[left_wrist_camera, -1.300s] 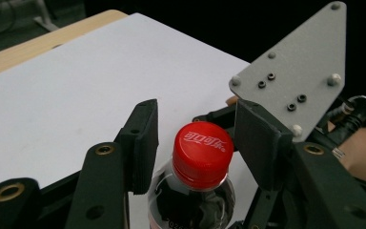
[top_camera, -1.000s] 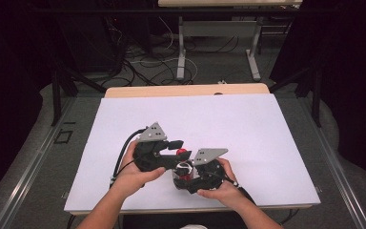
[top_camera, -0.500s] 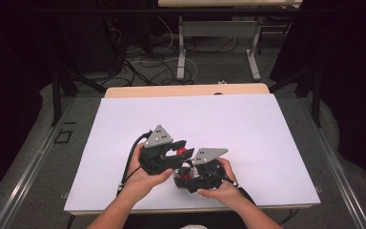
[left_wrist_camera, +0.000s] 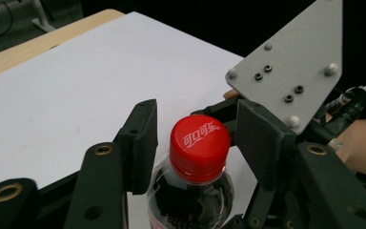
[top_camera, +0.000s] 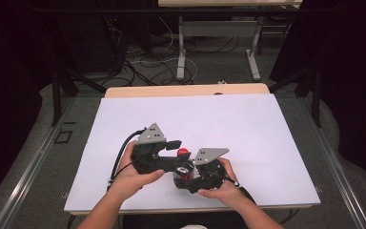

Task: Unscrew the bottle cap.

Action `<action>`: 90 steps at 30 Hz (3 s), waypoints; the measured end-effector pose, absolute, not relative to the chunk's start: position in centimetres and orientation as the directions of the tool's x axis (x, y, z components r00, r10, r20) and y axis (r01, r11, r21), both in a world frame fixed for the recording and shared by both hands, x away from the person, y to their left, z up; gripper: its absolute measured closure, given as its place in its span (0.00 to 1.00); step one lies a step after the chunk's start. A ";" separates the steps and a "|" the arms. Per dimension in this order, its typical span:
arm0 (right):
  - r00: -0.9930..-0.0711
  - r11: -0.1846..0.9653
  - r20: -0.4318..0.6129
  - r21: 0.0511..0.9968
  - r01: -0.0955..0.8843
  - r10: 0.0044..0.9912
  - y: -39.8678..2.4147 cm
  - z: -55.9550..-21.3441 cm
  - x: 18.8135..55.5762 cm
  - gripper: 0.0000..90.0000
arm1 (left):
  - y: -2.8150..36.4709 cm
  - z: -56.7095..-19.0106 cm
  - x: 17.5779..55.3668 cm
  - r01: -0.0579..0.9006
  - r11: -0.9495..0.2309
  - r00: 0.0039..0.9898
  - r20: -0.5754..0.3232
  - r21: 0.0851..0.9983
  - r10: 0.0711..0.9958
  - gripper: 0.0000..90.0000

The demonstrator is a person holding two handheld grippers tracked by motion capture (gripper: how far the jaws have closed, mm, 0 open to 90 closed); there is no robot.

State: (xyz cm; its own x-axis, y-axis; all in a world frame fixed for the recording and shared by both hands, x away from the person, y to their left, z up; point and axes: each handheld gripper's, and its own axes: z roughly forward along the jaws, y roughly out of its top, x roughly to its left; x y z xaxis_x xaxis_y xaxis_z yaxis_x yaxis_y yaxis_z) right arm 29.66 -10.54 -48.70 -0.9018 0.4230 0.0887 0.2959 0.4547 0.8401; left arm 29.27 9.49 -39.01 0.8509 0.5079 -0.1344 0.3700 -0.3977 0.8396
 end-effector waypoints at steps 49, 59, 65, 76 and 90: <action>-0.883 0.435 0.080 0.847 0.305 0.462 -10.1 -48.8 29.2 0.33 | 8.5 -39.9 27.8 0.368 -0.321 0.778 -0.101 0.873 0.620 0.68; -0.896 0.438 0.107 0.843 0.311 0.431 -10.4 -48.7 29.3 0.33 | 10.3 -39.0 28.5 0.356 -0.345 0.841 -0.137 0.869 0.524 0.55; -0.898 0.431 0.101 0.850 0.302 0.429 -10.2 -48.7 29.1 0.33 | 10.6 -39.4 29.0 0.312 -0.378 0.884 -0.121 0.872 0.452 0.61; -0.908 0.454 0.101 0.840 0.297 0.407 -9.8 -48.7 28.9 0.33 | 10.1 -40.2 29.9 0.301 -0.385 0.911 -0.145 0.872 0.386 0.68; -0.894 0.432 0.100 0.848 0.306 0.437 -10.2 -48.7 29.1 0.33 | 8.7 -39.1 27.8 0.349 -0.329 0.815 -0.111 0.878 0.569 0.54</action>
